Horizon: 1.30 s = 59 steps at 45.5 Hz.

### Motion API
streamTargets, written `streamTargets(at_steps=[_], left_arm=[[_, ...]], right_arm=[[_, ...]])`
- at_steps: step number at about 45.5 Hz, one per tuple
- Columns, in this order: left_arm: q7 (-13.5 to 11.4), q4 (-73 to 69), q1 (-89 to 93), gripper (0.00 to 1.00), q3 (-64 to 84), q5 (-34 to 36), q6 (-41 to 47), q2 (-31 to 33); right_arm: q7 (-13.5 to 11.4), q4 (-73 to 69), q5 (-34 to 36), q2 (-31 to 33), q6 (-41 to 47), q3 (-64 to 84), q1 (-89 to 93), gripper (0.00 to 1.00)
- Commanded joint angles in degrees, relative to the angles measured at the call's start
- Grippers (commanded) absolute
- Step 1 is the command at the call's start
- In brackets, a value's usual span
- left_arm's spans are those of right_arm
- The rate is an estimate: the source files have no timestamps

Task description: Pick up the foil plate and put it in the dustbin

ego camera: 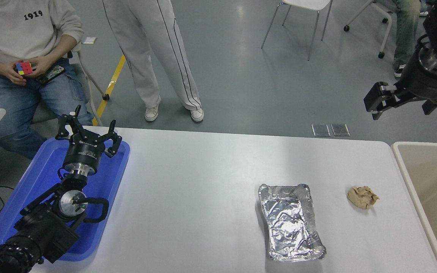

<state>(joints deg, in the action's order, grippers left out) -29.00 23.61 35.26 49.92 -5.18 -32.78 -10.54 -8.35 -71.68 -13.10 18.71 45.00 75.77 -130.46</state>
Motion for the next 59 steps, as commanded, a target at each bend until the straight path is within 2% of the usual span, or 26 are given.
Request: streamTargets(at_steps=[1, 59], left_arm=[[-0.09, 0.03, 0.08, 1.0, -0.09, 0.0, 0.0, 0.08], [-0.09, 0.03, -0.01, 1.0, 0.0, 0.0, 0.0, -0.01]], right_arm=[[0.0, -0.04, 0.0, 0.01, 0.0, 0.08, 0.21, 1.0], [0.26, 0.05, 0.7, 0.45, 0.0, -1.41, 0.74, 1.0]])
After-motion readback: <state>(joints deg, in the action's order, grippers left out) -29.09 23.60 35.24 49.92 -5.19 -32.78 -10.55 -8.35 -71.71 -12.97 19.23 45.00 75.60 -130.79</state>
